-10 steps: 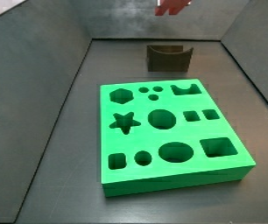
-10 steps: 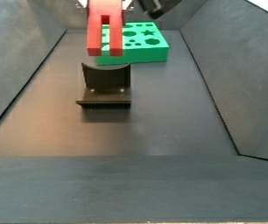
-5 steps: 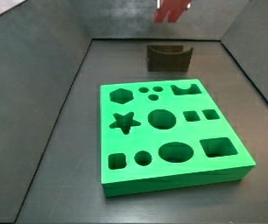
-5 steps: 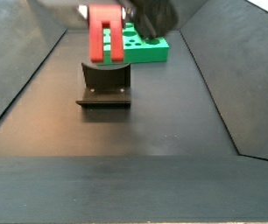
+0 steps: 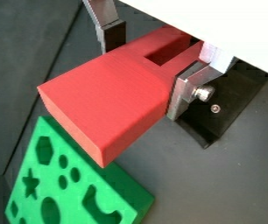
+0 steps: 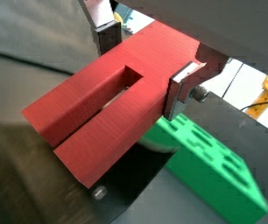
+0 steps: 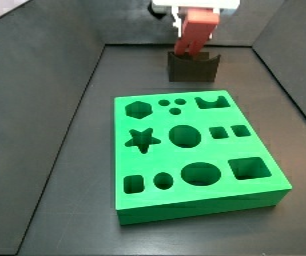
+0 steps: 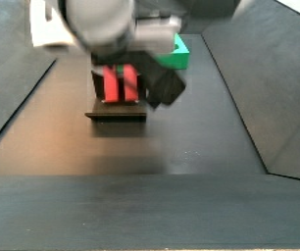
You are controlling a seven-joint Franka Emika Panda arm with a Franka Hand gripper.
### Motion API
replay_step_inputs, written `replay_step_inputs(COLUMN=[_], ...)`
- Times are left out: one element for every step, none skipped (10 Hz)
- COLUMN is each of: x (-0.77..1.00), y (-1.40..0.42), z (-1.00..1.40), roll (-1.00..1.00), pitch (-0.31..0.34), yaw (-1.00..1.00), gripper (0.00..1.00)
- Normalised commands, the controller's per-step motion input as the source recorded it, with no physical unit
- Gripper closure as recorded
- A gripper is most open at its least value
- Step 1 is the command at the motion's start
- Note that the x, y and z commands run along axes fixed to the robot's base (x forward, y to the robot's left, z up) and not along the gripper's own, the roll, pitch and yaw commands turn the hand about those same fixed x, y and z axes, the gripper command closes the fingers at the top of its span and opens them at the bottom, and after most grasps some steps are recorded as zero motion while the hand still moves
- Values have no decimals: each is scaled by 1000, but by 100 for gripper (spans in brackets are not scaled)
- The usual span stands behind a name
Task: Pick up the double-square object. Move up. Place the double-square object on the fixture. Regrasp the double-square object. Move to above the board. Insert the double-square object.
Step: Place the double-square object on the fixture.
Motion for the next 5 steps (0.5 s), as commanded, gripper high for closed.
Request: replay_step_inputs(x=[193,159,120,97,86], y=[143,118,94,131,146], z=[-1000,-779,-510,-421,-387], roll=[-216,-188,-168,-127,-120], pitch=[28,3,-25,-55,-67], yaw=[-183,-166,-138,-109,-90], gripper=[100,100,100,100,100])
